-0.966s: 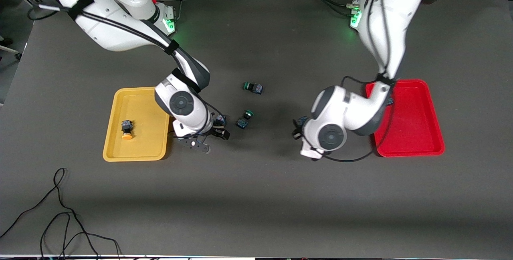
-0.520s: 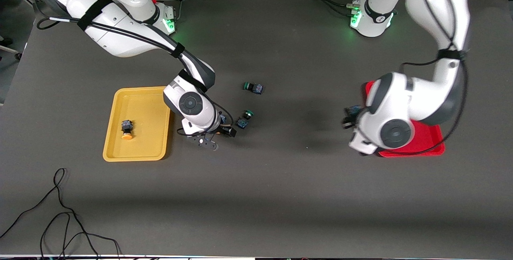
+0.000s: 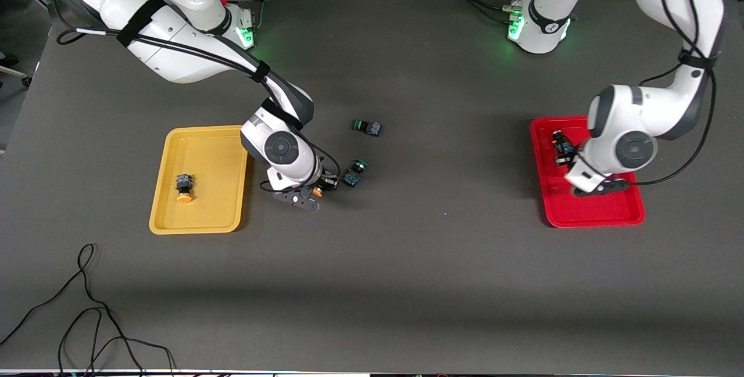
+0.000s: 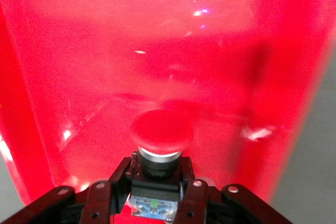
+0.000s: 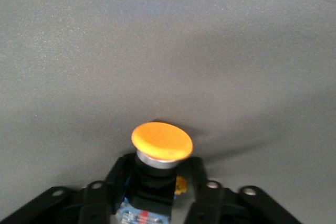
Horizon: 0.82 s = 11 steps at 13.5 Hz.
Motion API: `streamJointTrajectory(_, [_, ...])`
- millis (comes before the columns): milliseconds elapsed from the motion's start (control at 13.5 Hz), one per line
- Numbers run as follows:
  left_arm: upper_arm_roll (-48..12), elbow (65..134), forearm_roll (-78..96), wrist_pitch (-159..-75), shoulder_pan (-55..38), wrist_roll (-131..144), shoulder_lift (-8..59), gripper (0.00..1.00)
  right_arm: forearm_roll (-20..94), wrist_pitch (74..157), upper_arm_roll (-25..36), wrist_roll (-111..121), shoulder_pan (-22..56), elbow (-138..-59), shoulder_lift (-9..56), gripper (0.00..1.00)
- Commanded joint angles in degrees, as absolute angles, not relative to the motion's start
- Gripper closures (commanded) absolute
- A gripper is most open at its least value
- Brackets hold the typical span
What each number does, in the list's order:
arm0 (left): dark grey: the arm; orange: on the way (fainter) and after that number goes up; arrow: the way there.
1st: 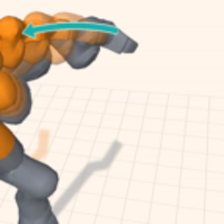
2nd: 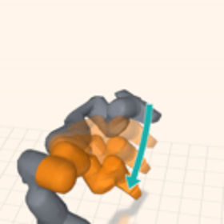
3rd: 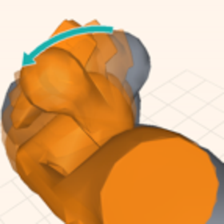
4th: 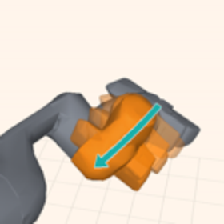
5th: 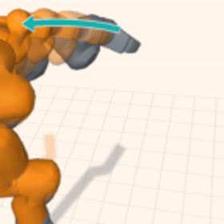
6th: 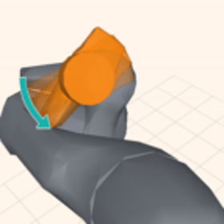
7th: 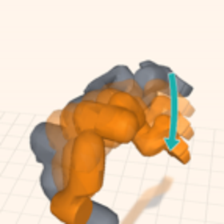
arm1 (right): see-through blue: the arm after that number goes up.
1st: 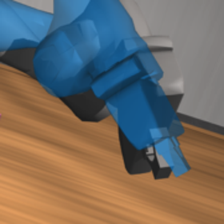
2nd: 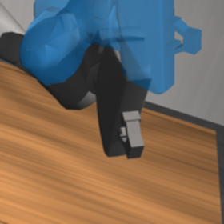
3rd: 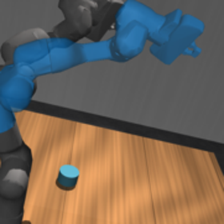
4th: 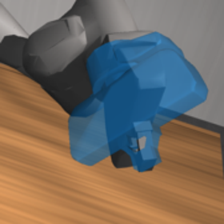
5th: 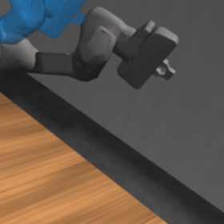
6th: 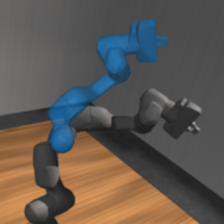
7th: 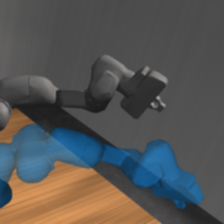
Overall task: Place red and yellow buttons in trays
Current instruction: 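Place the red button in the red tray while the right gripper grasps a yellow button, then place the yellow button in the yellow tray while the left gripper withdraws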
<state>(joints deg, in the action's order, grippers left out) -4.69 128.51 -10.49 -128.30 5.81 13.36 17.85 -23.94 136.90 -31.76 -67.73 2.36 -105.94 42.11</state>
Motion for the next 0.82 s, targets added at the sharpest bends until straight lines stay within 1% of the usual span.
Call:
streamJointTrajectory(0, [-5.45,129.73,-11.42,-132.17,9.40,7.92,18.45,1.00,-25.58,135.80,-32.34,-68.55,1.67,-106.09,40.17,0.93])
streamJointTrajectory(74, [-5.45,129.73,-11.43,-132.45,10.01,7.48,18.98,1.00,-25.49,133.18,-32.52,-68.47,1.67,-105.39,39.56,0.94])
streamJointTrajectory(297, [-5.45,129.55,-11.43,-133.33,10.28,7.38,20.21,1.00,-22.26,122.56,-35.85,-65.06,-0.08,-101.88,35.88,0.94])
streamJointTrajectory(371, [-5.45,129.46,-11.34,-133.24,10.20,7.38,20.30,0.64,-18.41,119.30,-35.77,-60.17,-0.26,-101.34,33.08,0.94])
streamJointTrajectory(446, [-5.54,129.20,-11.34,-132.72,10.02,7.47,20.13,0.02,-14.02,117.01,-35.08,-53.24,-1.13,-101.42,29.65,0.94])
streamJointTrajectory(520, [-5.62,128.85,-11.34,-132.02,9.93,7.38,19.60,0.00,-10.67,114.89,-32.11,-46.39,-1.40,-101.77,26.31,0.94])
streamJointTrajectory(594, [-5.71,128.50,-11.34,-130.88,9.93,7.30,18.56,0.00,-8.89,113.66,-29.64,-40.05,-1.41,-102.30,23.58,0.94])
streamJointTrajectory(743, [-6.32,124.83,-11.25,-122.40,8.88,8.34,14.78,0.00,-5.73,112.85,-23.15,-25.91,-1.41,-105.45,18.40,0.94])
